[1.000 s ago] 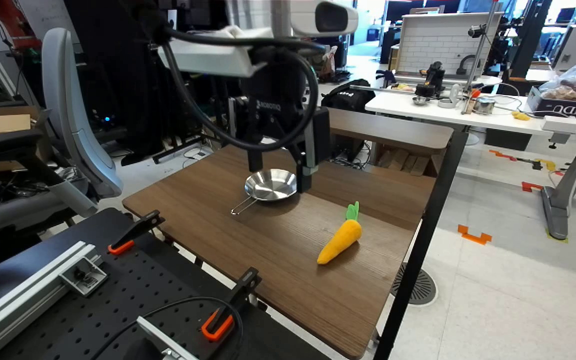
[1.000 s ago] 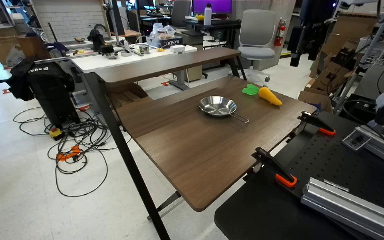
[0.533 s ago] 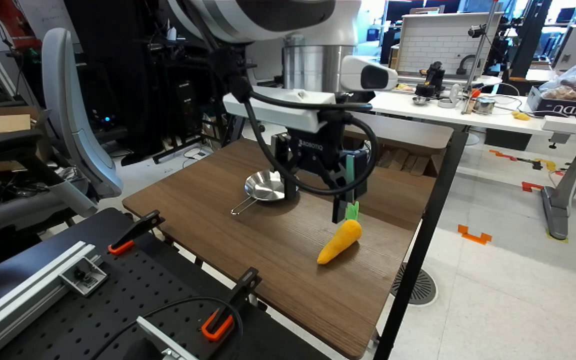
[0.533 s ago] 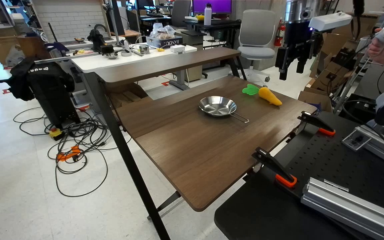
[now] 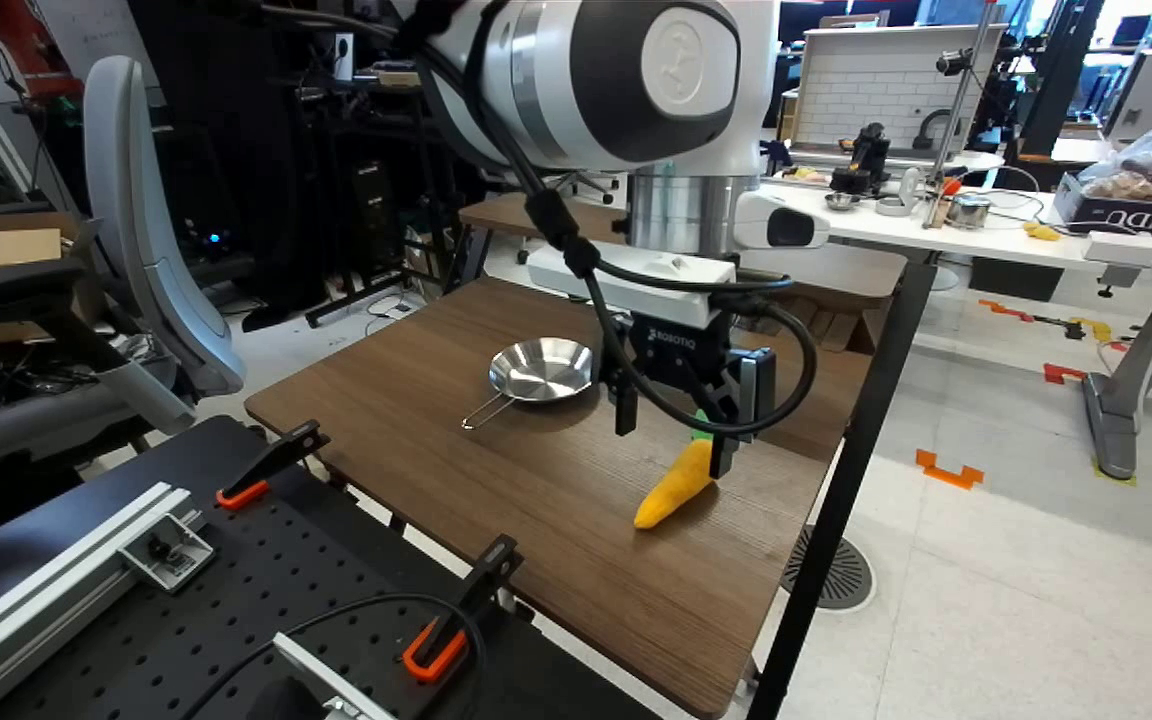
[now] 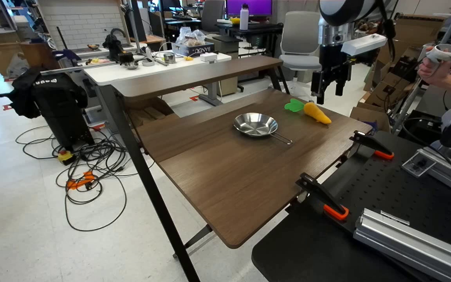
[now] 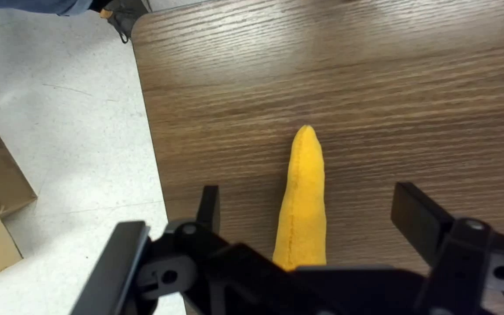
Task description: Put the carrot plushie in the pan
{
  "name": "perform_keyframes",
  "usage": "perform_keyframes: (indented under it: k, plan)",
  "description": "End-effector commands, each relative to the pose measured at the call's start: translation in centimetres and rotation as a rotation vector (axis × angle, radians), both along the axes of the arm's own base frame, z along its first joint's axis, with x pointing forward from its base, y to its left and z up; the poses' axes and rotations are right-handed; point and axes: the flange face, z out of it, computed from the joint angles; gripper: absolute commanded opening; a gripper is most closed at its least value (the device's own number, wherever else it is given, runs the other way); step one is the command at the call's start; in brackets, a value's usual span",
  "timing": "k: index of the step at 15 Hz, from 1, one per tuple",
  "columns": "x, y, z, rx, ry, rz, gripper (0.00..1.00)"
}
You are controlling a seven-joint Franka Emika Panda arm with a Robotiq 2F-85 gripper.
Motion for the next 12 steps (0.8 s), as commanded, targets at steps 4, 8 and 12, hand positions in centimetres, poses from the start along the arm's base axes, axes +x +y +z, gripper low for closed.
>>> perform_keyframes:
  k: [4,8,12]
  plan:
    - [2.7,-1.1,-3.8,-0.014,0.012,0.027,1.0]
    - [3.6,-1.3,-5.3,-0.022,0.013,0.038,0.74]
    - [3.9,-1.1,-6.3,-0.03,0.007,0.05,0.42]
